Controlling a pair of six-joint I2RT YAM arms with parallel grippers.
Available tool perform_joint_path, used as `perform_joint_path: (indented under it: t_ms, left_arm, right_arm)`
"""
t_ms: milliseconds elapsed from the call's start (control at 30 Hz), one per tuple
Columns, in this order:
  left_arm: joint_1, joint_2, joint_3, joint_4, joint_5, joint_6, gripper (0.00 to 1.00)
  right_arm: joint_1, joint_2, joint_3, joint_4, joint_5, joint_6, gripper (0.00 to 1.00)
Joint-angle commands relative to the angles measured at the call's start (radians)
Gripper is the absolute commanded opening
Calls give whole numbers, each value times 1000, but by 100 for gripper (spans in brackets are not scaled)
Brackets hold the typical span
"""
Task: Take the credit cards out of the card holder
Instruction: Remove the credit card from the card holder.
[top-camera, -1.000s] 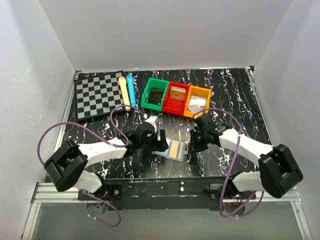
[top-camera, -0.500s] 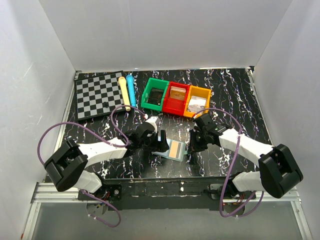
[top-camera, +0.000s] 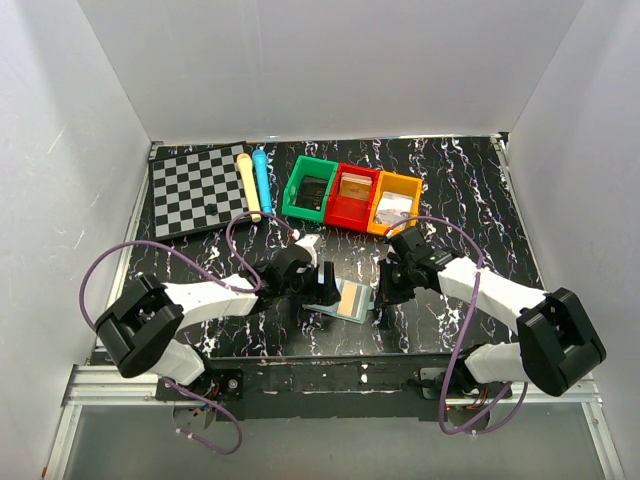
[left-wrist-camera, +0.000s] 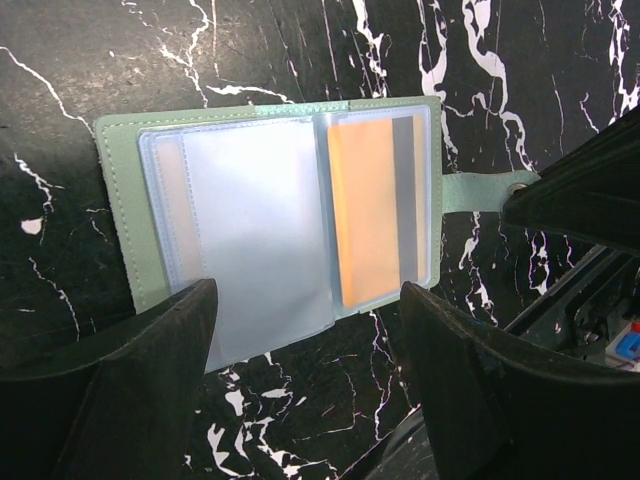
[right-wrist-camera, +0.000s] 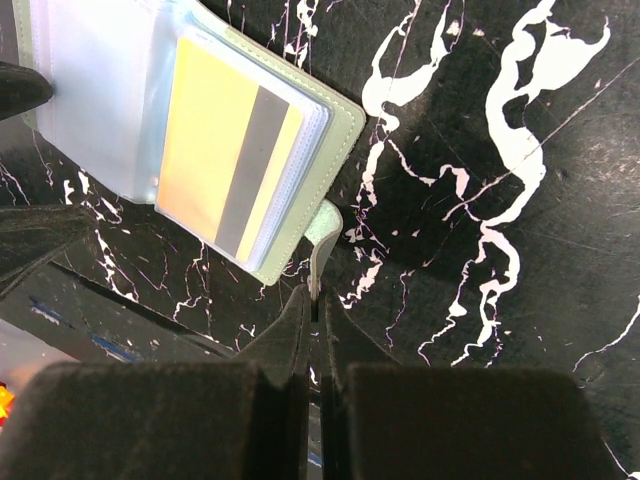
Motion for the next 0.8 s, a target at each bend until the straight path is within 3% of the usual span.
perform_joint_path:
  t_ms: [0,767]
  left_arm:
    - [5,18,28,40,45,16,73]
    - [-38,103,54,129,191,33,70]
  right_arm:
    - [-3,7,22,30,-24,-11,1]
    - [-3,15,13,39,-30,-12,1]
